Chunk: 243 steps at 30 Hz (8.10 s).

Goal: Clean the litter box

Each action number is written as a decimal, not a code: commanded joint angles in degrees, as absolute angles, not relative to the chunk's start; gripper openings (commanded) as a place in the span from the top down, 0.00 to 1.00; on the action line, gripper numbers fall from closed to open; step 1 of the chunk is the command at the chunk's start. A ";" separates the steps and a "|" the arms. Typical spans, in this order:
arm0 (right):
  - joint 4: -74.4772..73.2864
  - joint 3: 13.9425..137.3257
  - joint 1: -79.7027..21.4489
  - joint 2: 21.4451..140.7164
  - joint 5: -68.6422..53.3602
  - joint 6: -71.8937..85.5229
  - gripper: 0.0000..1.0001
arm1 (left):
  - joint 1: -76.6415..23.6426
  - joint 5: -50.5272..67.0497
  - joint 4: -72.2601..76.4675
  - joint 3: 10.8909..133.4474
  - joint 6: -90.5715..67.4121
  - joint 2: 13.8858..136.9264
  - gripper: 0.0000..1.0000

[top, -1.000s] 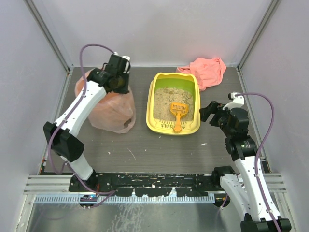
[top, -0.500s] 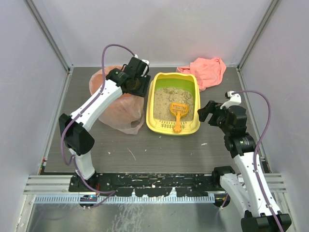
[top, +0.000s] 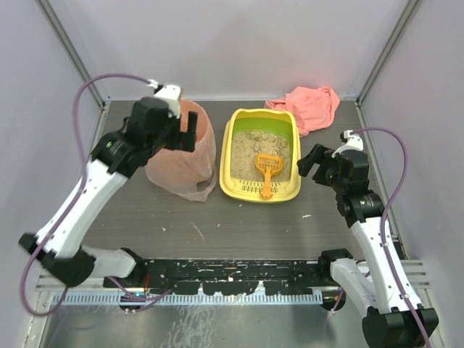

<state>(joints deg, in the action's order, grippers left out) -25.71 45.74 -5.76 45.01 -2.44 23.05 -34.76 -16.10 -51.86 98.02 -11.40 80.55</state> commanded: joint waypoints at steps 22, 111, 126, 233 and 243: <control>-32.15 61.85 -44.76 70.39 36.82 27.55 0.11 | -34.54 -12.85 -39.08 71.18 -16.69 53.47 0.02; -33.97 45.30 -19.37 40.25 5.60 27.99 0.26 | -51.16 -0.40 -25.05 92.45 -0.56 95.72 0.23; -21.77 31.34 -20.64 33.09 -0.75 52.04 0.38 | -45.96 -3.62 -26.08 90.71 -11.81 97.09 0.24; -49.10 69.74 -25.76 60.34 -9.98 22.08 0.99 | -50.56 21.07 31.14 52.42 61.47 90.63 0.56; -50.16 70.64 -25.80 59.87 -9.73 21.75 0.99 | -50.56 19.22 29.26 53.24 63.25 92.06 0.65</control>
<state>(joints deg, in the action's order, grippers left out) -50.68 67.42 -26.02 61.47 -9.08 22.76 -50.30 20.34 28.42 50.70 61.67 91.88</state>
